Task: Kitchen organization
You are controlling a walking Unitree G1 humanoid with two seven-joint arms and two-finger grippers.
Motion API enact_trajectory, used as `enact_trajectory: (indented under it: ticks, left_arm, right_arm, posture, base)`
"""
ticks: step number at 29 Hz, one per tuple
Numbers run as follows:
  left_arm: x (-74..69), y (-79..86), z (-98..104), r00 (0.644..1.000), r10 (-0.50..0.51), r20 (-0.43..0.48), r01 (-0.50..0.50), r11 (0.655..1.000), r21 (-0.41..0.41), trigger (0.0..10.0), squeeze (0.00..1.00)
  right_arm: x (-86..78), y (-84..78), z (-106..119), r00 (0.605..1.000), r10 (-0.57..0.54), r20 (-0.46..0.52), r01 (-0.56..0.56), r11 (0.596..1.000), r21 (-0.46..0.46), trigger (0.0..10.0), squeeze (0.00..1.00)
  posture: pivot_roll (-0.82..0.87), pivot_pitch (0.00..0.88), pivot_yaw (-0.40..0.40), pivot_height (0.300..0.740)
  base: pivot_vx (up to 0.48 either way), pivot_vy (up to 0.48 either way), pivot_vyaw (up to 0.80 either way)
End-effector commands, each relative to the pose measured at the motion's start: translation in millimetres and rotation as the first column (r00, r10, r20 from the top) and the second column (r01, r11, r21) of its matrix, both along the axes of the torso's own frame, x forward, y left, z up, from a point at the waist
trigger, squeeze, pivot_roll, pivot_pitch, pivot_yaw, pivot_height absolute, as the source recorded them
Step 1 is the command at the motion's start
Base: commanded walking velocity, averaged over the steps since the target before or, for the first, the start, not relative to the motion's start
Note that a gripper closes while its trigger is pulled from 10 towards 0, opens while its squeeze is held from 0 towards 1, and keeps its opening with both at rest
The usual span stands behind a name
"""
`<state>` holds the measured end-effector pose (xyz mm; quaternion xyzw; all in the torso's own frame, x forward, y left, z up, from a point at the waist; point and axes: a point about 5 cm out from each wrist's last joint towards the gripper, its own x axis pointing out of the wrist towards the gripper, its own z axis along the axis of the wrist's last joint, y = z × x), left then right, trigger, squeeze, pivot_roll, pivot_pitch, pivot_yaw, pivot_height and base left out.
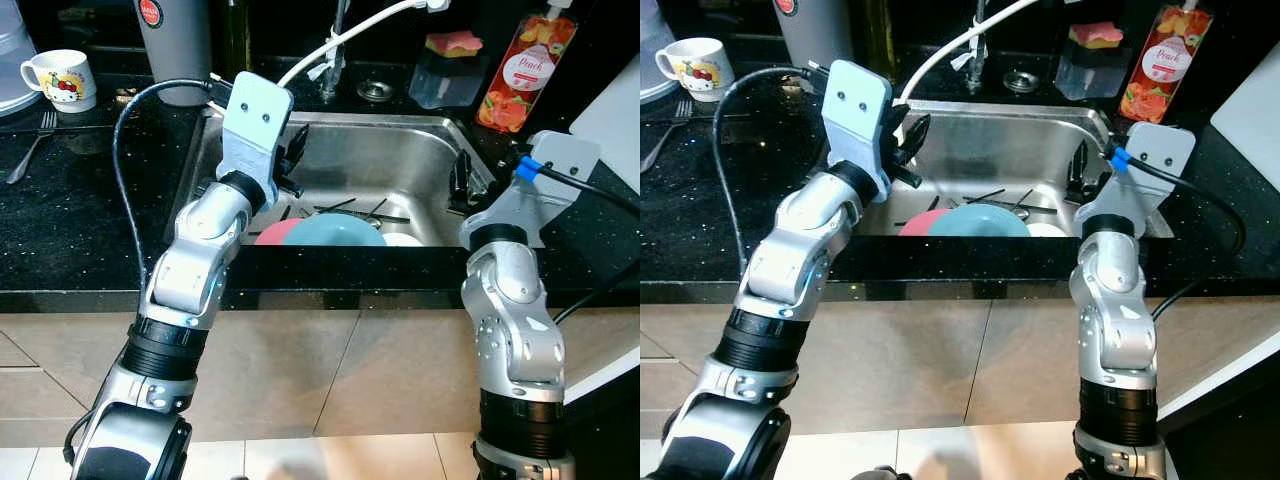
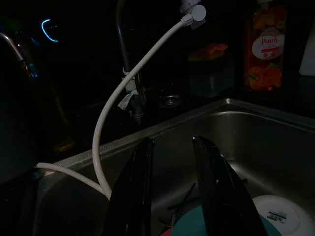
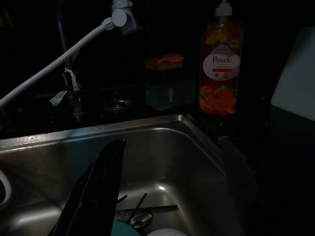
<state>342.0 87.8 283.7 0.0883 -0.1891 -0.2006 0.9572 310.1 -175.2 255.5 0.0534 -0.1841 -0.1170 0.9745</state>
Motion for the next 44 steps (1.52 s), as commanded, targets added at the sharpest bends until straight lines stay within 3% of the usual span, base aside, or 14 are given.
enact_trajectory:
  ticks: [1, 44]
  left_arm:
    - [-1.3, -5.1, -4.0, 1.0, -0.019, -0.008, 0.019, 1.0, -0.011, 10.0, 0.0]
    - [-0.6, -2.6, -8.4, 1.0, 0.002, -0.011, -0.002, 1.0, 0.001, 10.0, 0.0]
  right_arm:
    - [0.6, -0.4, 0.4, 1.0, -0.005, -0.008, 0.005, 1.0, -0.001, 10.0, 0.0]
    - [4.3, 2.7, -2.1, 1.0, 0.016, -0.013, -0.016, 1.0, -0.002, 10.0, 0.0]
  posture:
    - [0.19, 0.056, -0.054, 0.74]
    - [0.2, 0.03, -0.063, 0.74]
  base:
    - [0.0, 0.0, 0.0]
    - [0.0, 0.0, 0.0]
